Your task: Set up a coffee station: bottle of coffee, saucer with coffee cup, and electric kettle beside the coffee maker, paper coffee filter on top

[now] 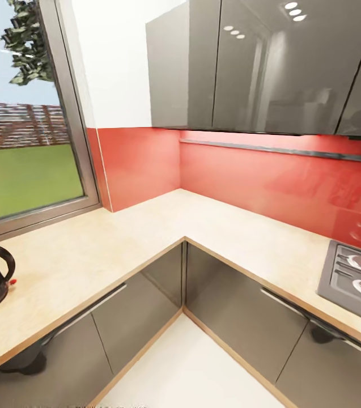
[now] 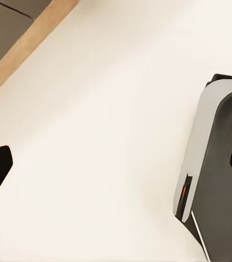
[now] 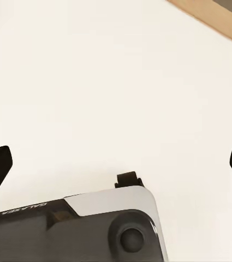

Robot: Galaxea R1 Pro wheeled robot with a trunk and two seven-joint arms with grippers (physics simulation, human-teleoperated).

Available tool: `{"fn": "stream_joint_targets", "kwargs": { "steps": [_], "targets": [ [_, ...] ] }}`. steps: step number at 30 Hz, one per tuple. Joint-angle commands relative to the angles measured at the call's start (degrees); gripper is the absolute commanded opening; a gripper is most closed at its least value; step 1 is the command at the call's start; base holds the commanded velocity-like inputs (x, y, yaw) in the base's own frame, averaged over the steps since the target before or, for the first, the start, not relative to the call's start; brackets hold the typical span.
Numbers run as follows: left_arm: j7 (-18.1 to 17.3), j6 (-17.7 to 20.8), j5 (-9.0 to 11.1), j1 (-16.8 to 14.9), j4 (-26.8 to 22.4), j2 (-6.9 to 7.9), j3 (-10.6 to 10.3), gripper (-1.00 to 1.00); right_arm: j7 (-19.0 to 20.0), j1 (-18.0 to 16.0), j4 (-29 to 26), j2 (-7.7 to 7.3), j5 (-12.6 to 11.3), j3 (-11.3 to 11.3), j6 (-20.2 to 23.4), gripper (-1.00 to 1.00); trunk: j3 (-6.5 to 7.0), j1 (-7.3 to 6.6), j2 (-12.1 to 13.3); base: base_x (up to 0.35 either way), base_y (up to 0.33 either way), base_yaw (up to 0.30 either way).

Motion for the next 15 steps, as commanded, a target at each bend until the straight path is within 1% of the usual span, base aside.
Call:
{"fn": "stream_joint_targets", "kwargs": {
  "steps": [1,15],
  "targets": [
    [-0.1,-0.1,0.2,0.0,-0.1,-0.02,0.4,1.00,0.0,-0.1,0.1,0.00,-0.1,-0.2,-0.2,1.00,-0.08,0.02,-0.1,0.001,-0.003,0.276],
    [-0.1,-0.1,0.3,0.0,-0.1,-0.02,0.4,1.00,0.0,-0.1,0.1,0.00,-0.1,-0.1,-0.2,1.00,-0.08,0.02,-0.1,0.000,-0.001,0.276]
  ]
}}
